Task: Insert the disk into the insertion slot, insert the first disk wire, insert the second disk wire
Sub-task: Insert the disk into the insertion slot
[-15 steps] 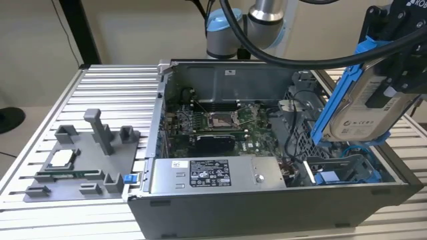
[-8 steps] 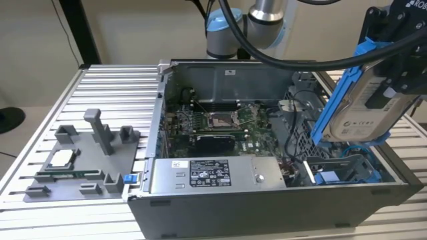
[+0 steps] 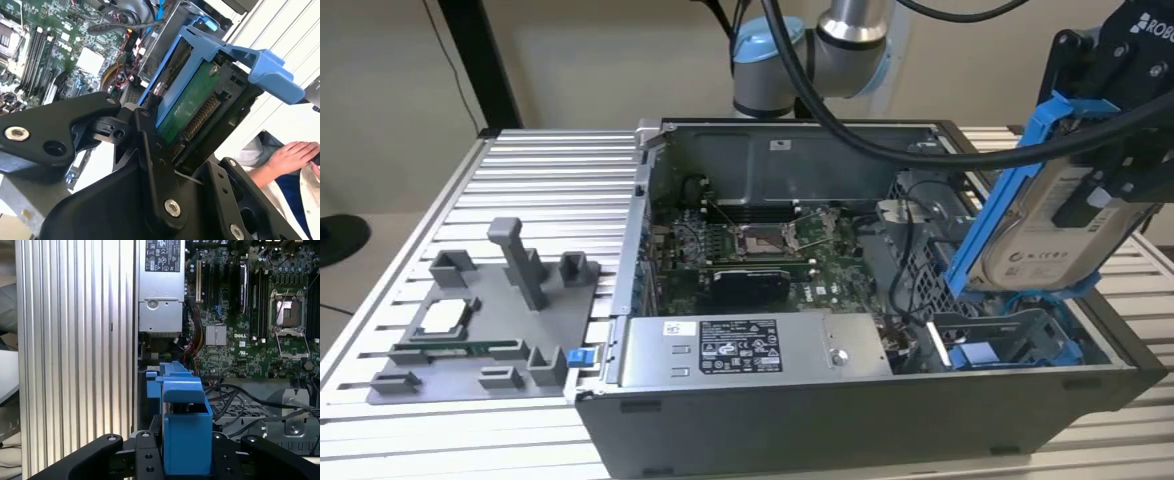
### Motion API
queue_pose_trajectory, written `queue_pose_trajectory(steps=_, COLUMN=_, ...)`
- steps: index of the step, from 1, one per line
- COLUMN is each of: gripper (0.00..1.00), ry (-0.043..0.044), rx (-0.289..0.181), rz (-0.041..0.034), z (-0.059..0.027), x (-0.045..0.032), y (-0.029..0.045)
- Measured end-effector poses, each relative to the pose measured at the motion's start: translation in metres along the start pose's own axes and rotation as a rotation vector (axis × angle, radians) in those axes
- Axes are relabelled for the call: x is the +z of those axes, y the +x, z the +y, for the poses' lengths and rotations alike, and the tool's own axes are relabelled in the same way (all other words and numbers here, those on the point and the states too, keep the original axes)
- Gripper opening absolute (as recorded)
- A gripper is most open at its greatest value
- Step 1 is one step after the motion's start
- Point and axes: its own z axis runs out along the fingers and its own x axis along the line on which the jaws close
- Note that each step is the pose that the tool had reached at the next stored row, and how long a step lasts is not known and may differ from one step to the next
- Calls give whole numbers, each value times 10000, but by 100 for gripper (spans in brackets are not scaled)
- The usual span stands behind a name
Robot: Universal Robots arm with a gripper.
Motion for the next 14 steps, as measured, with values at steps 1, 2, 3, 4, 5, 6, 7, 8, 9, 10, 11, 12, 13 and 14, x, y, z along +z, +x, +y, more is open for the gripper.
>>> queue_pose_trajectory(steps=1, gripper=0, ry=0, rx=0, rz=0, z=-14, x=12, y=0)
queue_pose_trajectory(steps=2, gripper=0, ry=0, rx=0, rz=0, z=-29, x=23, y=-1)
queue_pose_trajectory(steps=3, gripper=0, ry=0, rx=0, rz=1, z=-39, x=32, y=-1)
queue_pose_trajectory(steps=4, gripper=0, ry=0, rx=0, rz=2, z=-44, x=37, y=-1)
queue_pose_trajectory(steps=5, gripper=0, ry=0, rx=0, rz=3, z=-47, x=40, y=-2)
queue_pose_trajectory(steps=6, gripper=0, ry=0, rx=1, rz=3, z=-47, x=41, y=-1)
queue_pose_trajectory(steps=7, gripper=0, ry=0, rx=2, rz=3, z=-47, x=41, y=-1)
queue_pose_trajectory(steps=8, gripper=0, ry=0, rx=2, rz=2, z=-48, x=42, y=-1)
queue_pose_trajectory(steps=9, gripper=0, ry=0, rx=0, rz=1, z=-49, x=42, y=-1)
queue_pose_trajectory(steps=10, gripper=0, ry=0, rx=0, rz=0, z=-49, x=42, y=-1)
queue_pose_trajectory(steps=11, gripper=0, ry=0, rx=0, rz=0, z=-49, x=42, y=-1)
queue_pose_trajectory(steps=12, gripper=0, ry=0, rx=1, rz=0, z=-49, x=42, y=-1)
queue_pose_trajectory(steps=13, gripper=0, ry=0, rx=0, rz=-4, z=-49, x=43, y=-1)
queue_pose_trajectory(steps=14, gripper=0, ry=0, rx=0, rz=-15, z=-49, x=46, y=-1)
